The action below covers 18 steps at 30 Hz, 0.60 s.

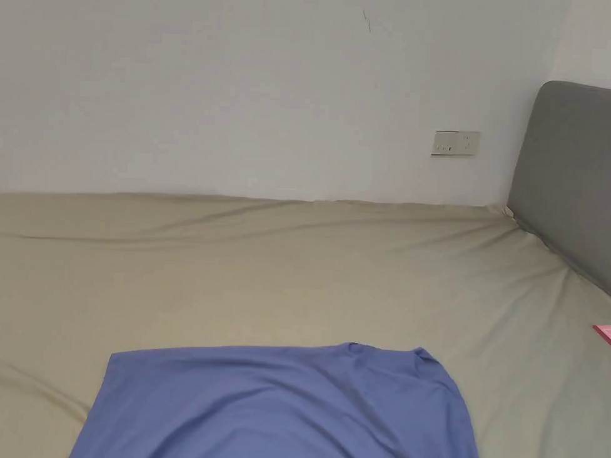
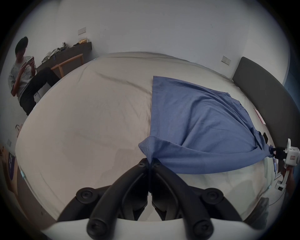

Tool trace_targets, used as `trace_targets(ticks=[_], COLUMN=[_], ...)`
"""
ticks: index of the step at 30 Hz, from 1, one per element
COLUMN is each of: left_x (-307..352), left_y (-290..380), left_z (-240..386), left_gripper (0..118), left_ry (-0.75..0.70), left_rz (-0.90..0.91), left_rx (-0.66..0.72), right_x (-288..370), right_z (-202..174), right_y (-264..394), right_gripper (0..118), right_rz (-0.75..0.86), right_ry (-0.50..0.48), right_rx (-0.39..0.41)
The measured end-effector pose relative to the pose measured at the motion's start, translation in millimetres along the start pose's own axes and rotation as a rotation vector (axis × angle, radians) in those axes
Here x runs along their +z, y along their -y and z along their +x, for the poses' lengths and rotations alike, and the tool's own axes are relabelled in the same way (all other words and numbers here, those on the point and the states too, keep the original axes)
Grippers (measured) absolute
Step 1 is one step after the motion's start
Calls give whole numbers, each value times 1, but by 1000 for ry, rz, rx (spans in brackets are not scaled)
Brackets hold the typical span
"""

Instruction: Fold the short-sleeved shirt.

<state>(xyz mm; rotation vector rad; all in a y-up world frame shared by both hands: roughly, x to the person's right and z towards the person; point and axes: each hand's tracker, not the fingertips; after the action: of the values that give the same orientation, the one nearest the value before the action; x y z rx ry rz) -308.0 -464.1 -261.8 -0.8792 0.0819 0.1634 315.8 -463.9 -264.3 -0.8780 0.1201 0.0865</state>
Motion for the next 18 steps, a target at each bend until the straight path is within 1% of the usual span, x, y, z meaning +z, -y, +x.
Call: trace_targets(ticks=[2,4,5,10,14,18], left_x=[15,29,36,60,71,81], left_y=[13,23,29,57,80,96], left_z=[-4,-6,-7,-6,-6,-7], left_gripper=[0,0,0,0,0,0], left_ry=[3,-1,1,-1,0,10], left_rz=[-2,-4,-7,-17,-43,-62], left_rx=[18,29,42,61,94,130], right_x=[18,35,44,72,78,82], right_z=[-4,-11,-14,-16,-11,-8], right_y=[18,30,37,66,85,96], right_gripper=[5,5,5,5,5,5], right_rz=[-7,-21,-19,-41,-84,-106], right_ry=[-12,-11,-3,-9,-17,-28], right_rx=[17,121,154,143,134,86])
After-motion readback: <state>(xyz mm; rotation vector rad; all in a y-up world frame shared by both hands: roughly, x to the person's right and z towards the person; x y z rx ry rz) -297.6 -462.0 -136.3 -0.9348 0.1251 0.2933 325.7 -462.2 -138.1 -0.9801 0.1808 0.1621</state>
